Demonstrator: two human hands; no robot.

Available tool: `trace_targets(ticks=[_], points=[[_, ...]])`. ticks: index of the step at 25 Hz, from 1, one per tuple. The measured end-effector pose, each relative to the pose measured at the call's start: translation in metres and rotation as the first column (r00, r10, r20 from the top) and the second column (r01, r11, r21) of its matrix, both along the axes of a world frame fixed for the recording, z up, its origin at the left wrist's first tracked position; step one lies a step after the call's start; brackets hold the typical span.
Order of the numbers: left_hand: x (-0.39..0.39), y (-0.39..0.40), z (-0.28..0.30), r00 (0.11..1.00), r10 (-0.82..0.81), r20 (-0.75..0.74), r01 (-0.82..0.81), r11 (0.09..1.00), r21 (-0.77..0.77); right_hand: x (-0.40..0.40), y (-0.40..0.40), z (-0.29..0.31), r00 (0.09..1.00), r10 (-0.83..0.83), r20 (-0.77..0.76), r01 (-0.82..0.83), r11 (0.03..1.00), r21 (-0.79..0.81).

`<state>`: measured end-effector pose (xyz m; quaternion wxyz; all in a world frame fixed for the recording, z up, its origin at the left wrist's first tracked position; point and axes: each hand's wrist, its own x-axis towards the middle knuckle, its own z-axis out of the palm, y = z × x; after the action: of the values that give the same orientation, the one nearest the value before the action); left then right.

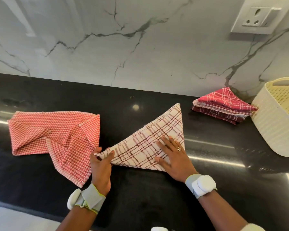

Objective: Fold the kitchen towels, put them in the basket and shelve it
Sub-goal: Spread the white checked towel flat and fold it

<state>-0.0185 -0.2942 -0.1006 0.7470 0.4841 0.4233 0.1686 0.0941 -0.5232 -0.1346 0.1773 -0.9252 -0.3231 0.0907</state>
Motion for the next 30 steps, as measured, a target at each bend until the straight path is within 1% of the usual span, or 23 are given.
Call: trace_targets(ticks=[2, 5, 7, 8, 9, 10, 12, 13, 14, 15, 16, 17, 18, 19, 20, 21, 23, 25, 27, 30], points=[[0.009, -0.01, -0.003, 0.992, -0.112, -0.062, 0.12, 0.981, 0.151, -0.005, -0.005, -0.001, 0.999, -0.051, 0.001, 0.051, 0.998, -0.043], [0.041, -0.013, -0.001, 0.962, -0.255, -0.094, 0.272, 0.908, 0.32, -0.018, -0.009, 0.002, 0.976, -0.217, -0.028, 0.214, 0.974, -0.077], [0.069, -0.007, 0.002, 0.917, -0.394, -0.067, 0.389, 0.843, 0.37, -0.027, -0.014, 0.007, 0.935, -0.348, -0.066, 0.338, 0.932, -0.128], [0.084, -0.008, 0.006, 0.878, -0.478, -0.036, 0.454, 0.804, 0.383, -0.03, -0.018, 0.01, 0.911, -0.408, -0.064, 0.395, 0.905, -0.16], [0.095, -0.01, 0.009, 0.838, -0.545, -0.025, 0.505, 0.756, 0.417, -0.032, -0.02, 0.013, 0.891, -0.451, -0.049, 0.436, 0.88, -0.188], [0.104, -0.015, 0.011, 0.811, -0.583, -0.047, 0.528, 0.696, 0.486, -0.033, -0.023, 0.016, 0.88, -0.475, -0.034, 0.459, 0.865, -0.205], [0.115, -0.037, 0.011, 0.812, -0.559, -0.169, 0.506, 0.53, 0.68, -0.032, -0.029, 0.018, 0.871, -0.492, -0.015, 0.478, 0.853, -0.209], [0.116, -0.052, 0.008, 0.825, -0.527, -0.204, 0.463, 0.424, 0.778, -0.031, -0.031, 0.018, 0.868, -0.497, -0.014, 0.484, 0.851, -0.204], [0.114, -0.068, 0.004, 0.821, -0.524, -0.226, 0.426, 0.299, 0.854, -0.031, -0.034, 0.019, 0.865, -0.501, -0.015, 0.489, 0.85, -0.198], [0.112, -0.084, -0.002, 0.784, -0.552, -0.285, 0.437, 0.165, 0.884, -0.031, -0.035, 0.019, 0.861, -0.509, -0.018, 0.497, 0.847, -0.189], [0.11, -0.099, -0.008, 0.72, -0.584, -0.374, 0.495, 0.054, 0.867, -0.031, -0.038, 0.019, 0.851, -0.525, -0.024, 0.513, 0.84, -0.179], [0.108, -0.107, -0.018, 0.645, -0.588, -0.488, 0.581, -0.038, 0.813, -0.033, -0.039, 0.019, 0.841, -0.54, -0.027, 0.529, 0.832, -0.166], [0.108, -0.113, -0.027, 0.571, -0.562, -0.599, 0.657, -0.125, 0.743, -0.034, -0.042, 0.02, 0.831, -0.556, -0.026, 0.546, 0.823, -0.155], [0.107, -0.112, -0.037, 0.521, -0.515, -0.681, 0.69, -0.216, 0.691, -0.034, -0.044, 0.021, 0.824, -0.566, -0.03, 0.557, 0.818, -0.144], [0.108, -0.11, -0.044, 0.508, -0.468, -0.723, 0.682, -0.295, 0.67, -0.033, -0.047, 0.022, 0.827, -0.561, -0.032, 0.554, 0.823, -0.125], [0.107, -0.107, -0.049, 0.51, -0.438, -0.74, 0.663, -0.348, 0.663, -0.03, -0.052, 0.021, 0.847, -0.531, -0.022, 0.527, 0.844, -0.102], [0.106, -0.103, -0.05, 0.51, -0.416, -0.753, 0.652, -0.384, 0.654, -0.023, -0.062, 0.016, 0.926, -0.377, 0.025, 0.378, 0.92, -0.1], [0.106, -0.105, -0.048, 0.501, -0.395, -0.77, 0.663, -0.396, 0.635, -0.015, -0.077, 0.006, 0.973, -0.226, 0.042, 0.229, 0.963, -0.141], [0.106, -0.107, -0.044, 0.49, -0.379, -0.785, 0.676, -0.404, 0.617, 0.001, -0.101, -0.003, 0.975, -0.21, 0.065, 0.218, 0.962, -0.165], [0.105, -0.107, -0.04, 0.464, -0.384, -0.798, 0.691, -0.406, 0.598, 0.036, -0.141, -0.009, 0.944, -0.313, 0.103, 0.329, 0.918, -0.221]])
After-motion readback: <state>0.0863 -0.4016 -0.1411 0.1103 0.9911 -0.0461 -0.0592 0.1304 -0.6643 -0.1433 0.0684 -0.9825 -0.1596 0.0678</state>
